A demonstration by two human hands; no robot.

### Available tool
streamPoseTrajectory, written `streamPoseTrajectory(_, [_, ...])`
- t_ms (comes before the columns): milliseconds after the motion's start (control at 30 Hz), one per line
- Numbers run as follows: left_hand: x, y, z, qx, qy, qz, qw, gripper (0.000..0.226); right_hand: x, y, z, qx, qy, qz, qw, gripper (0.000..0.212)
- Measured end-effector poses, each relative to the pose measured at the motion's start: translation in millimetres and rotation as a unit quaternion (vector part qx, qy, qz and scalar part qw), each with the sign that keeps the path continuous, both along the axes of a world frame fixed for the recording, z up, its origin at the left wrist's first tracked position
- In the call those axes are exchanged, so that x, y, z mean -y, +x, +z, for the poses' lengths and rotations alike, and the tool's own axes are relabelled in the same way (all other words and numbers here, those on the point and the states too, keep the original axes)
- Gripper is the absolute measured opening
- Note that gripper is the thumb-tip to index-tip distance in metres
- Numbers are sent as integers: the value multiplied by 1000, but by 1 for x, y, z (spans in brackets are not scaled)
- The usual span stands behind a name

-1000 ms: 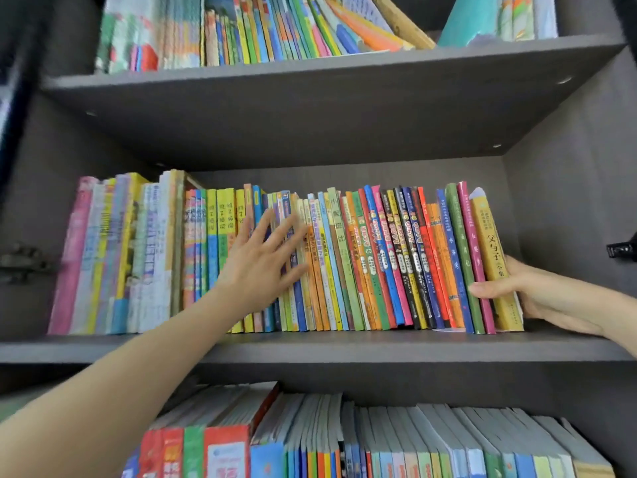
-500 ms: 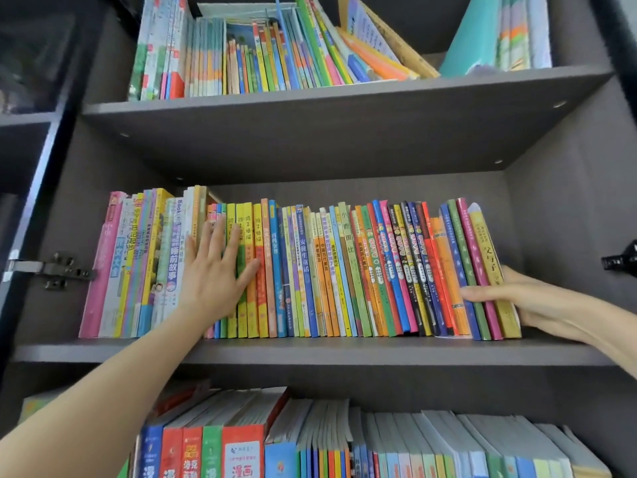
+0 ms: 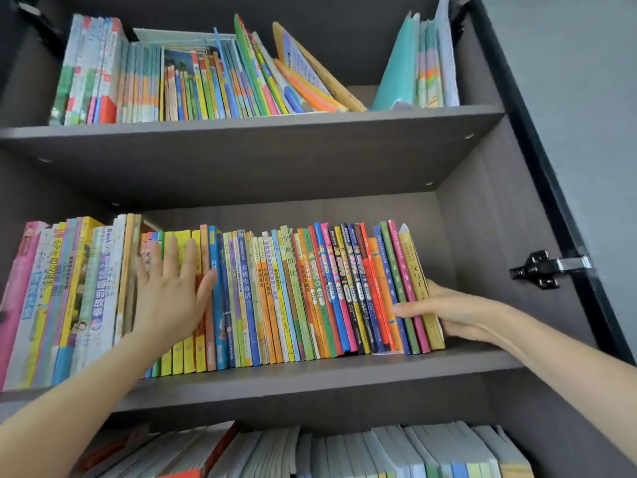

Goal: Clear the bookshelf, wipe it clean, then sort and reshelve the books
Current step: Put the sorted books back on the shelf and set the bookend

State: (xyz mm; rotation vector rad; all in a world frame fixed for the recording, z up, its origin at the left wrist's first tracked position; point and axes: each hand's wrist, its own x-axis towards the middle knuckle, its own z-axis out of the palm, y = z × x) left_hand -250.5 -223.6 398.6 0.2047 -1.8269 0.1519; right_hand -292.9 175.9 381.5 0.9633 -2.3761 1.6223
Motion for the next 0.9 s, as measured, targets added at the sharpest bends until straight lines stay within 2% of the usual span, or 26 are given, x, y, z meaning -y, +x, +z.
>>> streamPoseTrajectory(100, [-15, -11, 14, 21, -83, -1, 996, 74, -9, -3, 0, 8, -7, 11, 1000, 96])
streamPoseTrajectory(167, [-19, -15, 20, 23, -97, 0, 995, 78, -9, -1, -1, 7, -7, 11, 1000, 92])
streamPoseTrajectory(233, [-42, -17, 22, -6, -123, -40, 992, 76, -4, -3, -1, -12, 2, 9, 1000, 93])
streamPoseTrajectory(300, [-95, -23, 21, -24, -203, -98, 974, 69, -3, -7, -1, -31, 6, 0, 1000, 94])
streamPoseTrajectory(367, [-150, -35, 16, -23, -312, -133, 940, 68, -3, -6, -1, -43, 6, -2, 999, 94])
streamPoseTrajectory(433, [-184, -55, 6, -15, -353, -133, 926, 74, -4, -9, -3, -49, 4, 2, 999, 94])
streamPoseTrajectory(567, [-196, -87, -5, 12, -352, -124, 928, 74, -8, -22, -1, -53, -5, -6, 999, 100])
streamPoseTrajectory(767, [-194, -78, -2, 77, -355, -117, 924, 73, -8, -20, 1, -35, 2, 2, 999, 113])
streamPoseTrajectory(833, [-190, -70, -2, 87, -332, -183, 921, 71, -12, -19, -4, -13, 9, 35, 999, 110])
streamPoseTrajectory(900, [-191, -55, 6, 73, -211, -314, 923, 68, -18, -17, -4, 2, 9, 74, 997, 97])
